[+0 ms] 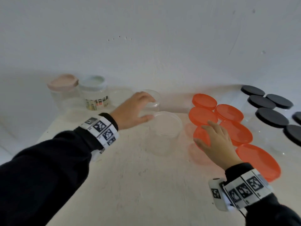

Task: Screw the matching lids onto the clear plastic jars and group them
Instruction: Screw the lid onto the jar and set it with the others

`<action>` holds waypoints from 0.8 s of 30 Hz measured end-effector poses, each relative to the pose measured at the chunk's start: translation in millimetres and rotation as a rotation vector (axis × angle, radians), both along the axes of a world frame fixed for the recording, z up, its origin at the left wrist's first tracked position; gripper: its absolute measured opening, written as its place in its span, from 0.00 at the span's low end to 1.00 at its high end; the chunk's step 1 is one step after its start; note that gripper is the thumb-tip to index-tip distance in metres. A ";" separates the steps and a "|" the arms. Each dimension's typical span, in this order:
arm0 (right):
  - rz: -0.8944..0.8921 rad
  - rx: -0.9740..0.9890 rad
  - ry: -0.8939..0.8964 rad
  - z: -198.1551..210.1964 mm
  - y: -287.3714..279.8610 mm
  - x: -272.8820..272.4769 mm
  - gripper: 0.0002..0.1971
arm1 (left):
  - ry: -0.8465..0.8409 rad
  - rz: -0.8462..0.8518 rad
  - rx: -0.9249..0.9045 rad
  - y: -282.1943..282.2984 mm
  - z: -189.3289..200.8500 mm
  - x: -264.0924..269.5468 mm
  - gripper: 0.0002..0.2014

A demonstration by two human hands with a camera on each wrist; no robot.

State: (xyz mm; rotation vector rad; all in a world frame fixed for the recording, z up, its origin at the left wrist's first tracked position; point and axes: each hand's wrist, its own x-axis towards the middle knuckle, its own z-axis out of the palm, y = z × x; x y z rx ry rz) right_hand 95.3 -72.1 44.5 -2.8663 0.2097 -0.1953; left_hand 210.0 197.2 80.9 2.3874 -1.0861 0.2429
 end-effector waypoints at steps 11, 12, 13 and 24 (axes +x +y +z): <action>0.324 -0.202 0.142 -15.1 -8.5 -5.1 0.45 | 0.209 -0.030 0.373 -55.8 -23.4 -7.9 0.44; 0.365 -0.250 0.138 -17.8 -6.8 -4.4 0.48 | 0.216 -0.023 0.355 -56.8 -23.9 -8.3 0.43; 0.383 -0.270 0.134 -18.6 -4.3 -3.6 0.51 | 0.219 -0.016 0.340 -57.1 -24.6 -8.7 0.42; 0.396 -0.289 0.081 -18.2 23.8 41.6 0.43 | 0.320 0.207 0.220 -11.9 -29.6 -17.8 0.41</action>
